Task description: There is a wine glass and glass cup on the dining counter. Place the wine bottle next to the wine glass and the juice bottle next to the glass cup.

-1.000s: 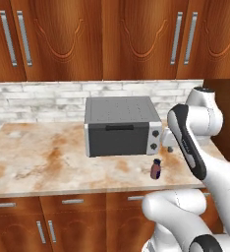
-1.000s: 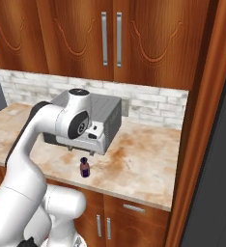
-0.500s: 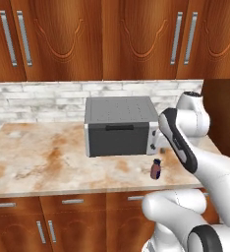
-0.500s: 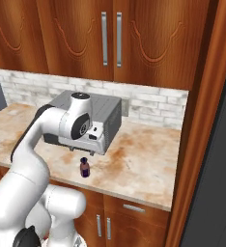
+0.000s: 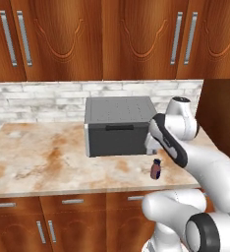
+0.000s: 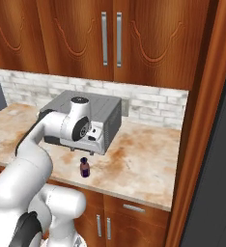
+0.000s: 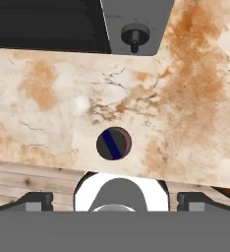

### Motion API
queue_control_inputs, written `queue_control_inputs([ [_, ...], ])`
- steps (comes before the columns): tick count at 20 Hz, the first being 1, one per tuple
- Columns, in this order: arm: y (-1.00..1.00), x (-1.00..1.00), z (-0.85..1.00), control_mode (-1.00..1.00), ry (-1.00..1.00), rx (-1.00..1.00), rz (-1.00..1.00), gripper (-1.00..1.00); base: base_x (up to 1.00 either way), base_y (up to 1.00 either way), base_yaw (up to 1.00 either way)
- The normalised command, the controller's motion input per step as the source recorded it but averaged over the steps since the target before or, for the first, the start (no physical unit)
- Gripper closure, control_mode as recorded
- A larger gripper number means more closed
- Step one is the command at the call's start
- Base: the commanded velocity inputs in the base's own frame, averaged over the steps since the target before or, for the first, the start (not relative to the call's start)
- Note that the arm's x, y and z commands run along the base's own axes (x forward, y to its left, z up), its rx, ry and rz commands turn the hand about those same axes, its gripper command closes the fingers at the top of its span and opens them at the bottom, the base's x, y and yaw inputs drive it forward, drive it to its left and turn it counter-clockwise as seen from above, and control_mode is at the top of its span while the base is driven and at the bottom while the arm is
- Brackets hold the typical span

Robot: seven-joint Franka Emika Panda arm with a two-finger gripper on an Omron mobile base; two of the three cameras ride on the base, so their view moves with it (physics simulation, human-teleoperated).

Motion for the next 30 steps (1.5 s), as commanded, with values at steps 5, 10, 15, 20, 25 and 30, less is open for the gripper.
queue_control_inputs([
  [5,0.02,0.32,-0.25,-1.0,0.0,-0.03,0.0,-1.0,0.0,0.0,0.0],
  [10,0.06,0.25,-0.31,-1.0,0.0,0.0,0.0,-1.0,0.0,0.0,0.0],
  [15,0.01,0.04,-0.24,-1.0,0.03,0.0,0.0,-1.0,0.0,0.0,0.0],
  [20,0.0,0.0,-0.26,-1.0,0.04,0.0,0.0,-1.0,0.0,0.0,0.0],
  [25,0.01,0.0,-0.15,-1.0,0.0,-0.02,0.0,-1.0,0.0,0.0,0.0],
  [30,0.0,0.0,-0.14,-1.0,0.0,-0.04,0.0,-1.0,0.0,0.0,0.0],
])
